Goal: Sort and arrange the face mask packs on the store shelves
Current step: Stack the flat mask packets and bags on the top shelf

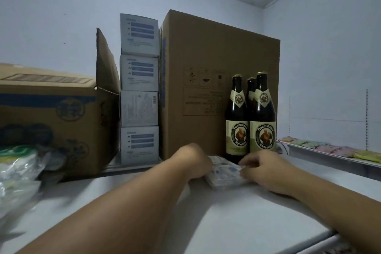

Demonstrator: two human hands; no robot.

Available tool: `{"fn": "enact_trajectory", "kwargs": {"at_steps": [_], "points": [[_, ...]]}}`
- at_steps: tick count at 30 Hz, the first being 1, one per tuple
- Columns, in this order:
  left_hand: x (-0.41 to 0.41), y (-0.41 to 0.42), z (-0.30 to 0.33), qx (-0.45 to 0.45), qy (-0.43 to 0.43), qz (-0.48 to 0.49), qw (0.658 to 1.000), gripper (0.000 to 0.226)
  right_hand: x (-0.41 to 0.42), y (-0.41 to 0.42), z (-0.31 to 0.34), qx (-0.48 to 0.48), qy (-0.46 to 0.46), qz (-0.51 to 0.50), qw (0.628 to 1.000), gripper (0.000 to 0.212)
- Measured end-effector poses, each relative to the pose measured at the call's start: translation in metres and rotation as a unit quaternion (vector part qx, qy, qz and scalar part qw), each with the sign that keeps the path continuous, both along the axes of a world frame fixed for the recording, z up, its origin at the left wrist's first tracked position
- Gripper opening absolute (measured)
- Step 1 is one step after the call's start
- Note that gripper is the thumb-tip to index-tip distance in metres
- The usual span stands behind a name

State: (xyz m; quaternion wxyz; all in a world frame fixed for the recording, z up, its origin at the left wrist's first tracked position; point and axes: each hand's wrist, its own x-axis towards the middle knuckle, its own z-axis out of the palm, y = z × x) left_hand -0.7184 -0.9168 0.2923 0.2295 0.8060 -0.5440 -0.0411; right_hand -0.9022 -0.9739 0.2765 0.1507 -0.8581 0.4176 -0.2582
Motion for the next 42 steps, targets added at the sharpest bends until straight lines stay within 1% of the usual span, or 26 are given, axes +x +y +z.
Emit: {"fn": "enact_trajectory", "kwargs": {"at_steps": [1,4,6,10,12,14,17,20,22,25,27,28,32,35,37,38,40,42], "points": [[-0.001,0.001,0.001,0.010,-0.010,-0.007,1.000,0.024,0.000,0.000,-0.001,-0.007,0.009,0.002,1.000,0.004],[0.000,0.002,-0.001,0.003,-0.018,-0.012,1.000,0.030,0.000,0.001,-0.001,-0.012,0.019,0.009,1.000,0.013],[0.000,0.006,-0.005,-0.014,-0.025,-0.009,1.000,0.032,-0.001,0.000,-0.001,-0.011,0.016,0.012,1.000,0.013],[0.000,0.011,-0.013,-0.007,-0.037,-0.013,0.999,0.042,-0.001,-0.003,-0.004,0.005,0.016,0.015,1.000,0.011],[0.000,0.016,-0.012,-0.002,-0.035,-0.002,0.999,0.047,-0.001,-0.003,-0.003,0.005,0.027,0.024,0.999,0.018],[0.001,0.018,-0.008,0.007,-0.010,0.001,1.000,0.053,-0.001,0.000,0.000,0.002,0.027,0.029,0.999,0.028],[0.001,0.029,0.003,-0.020,0.036,0.003,0.999,0.054,-0.001,0.009,0.010,-0.030,0.003,0.026,0.999,0.040],[0.009,0.058,0.015,-0.041,-0.021,0.034,0.998,0.066,0.001,0.028,0.023,-0.041,-0.025,0.055,0.997,0.056],[0.018,0.084,0.023,-0.058,-0.036,0.060,0.996,0.070,0.007,0.048,0.027,-0.024,-0.019,0.110,0.993,0.063],[0.029,0.127,0.040,-0.123,-0.078,0.104,0.984,0.067,0.025,0.083,0.026,-0.028,-0.030,0.204,0.978,0.069],[0.040,0.171,0.048,-0.178,-0.110,0.137,0.968,0.062,0.043,0.121,0.025,-0.034,-0.043,0.289,0.956,0.069],[0.044,0.187,0.051,-0.196,-0.117,0.140,0.963,0.060,0.048,0.136,0.024,-0.043,-0.050,0.317,0.946,0.069],[0.068,0.282,0.052,-0.177,-0.111,0.210,0.955,0.057,0.065,0.208,0.013,-0.032,-0.081,0.460,0.884,0.068],[0.078,0.357,0.041,-0.182,-0.137,0.267,0.936,0.054,0.074,0.259,-0.004,-0.038,-0.103,0.553,0.826,0.068],[0.077,0.406,0.029,-0.221,-0.161,0.304,0.913,0.052,0.084,0.289,-0.018,-0.035,-0.119,0.598,0.792,0.067],[0.075,0.429,0.021,-0.249,-0.175,0.325,0.895,0.053,0.091,0.303,-0.025,-0.030,-0.122,0.616,0.777,0.067],[0.075,0.474,0.003,-0.289,-0.228,0.385,0.846,0.055,0.107,0.332,-0.044,-0.020,-0.113,0.650,0.751,0.066],[0.082,0.515,-0.020,-0.294,-0.264,0.442,0.805,0.051,0.127,0.362,-0.068,-0.011,-0.100,0.673,0.733,0.066]]}}
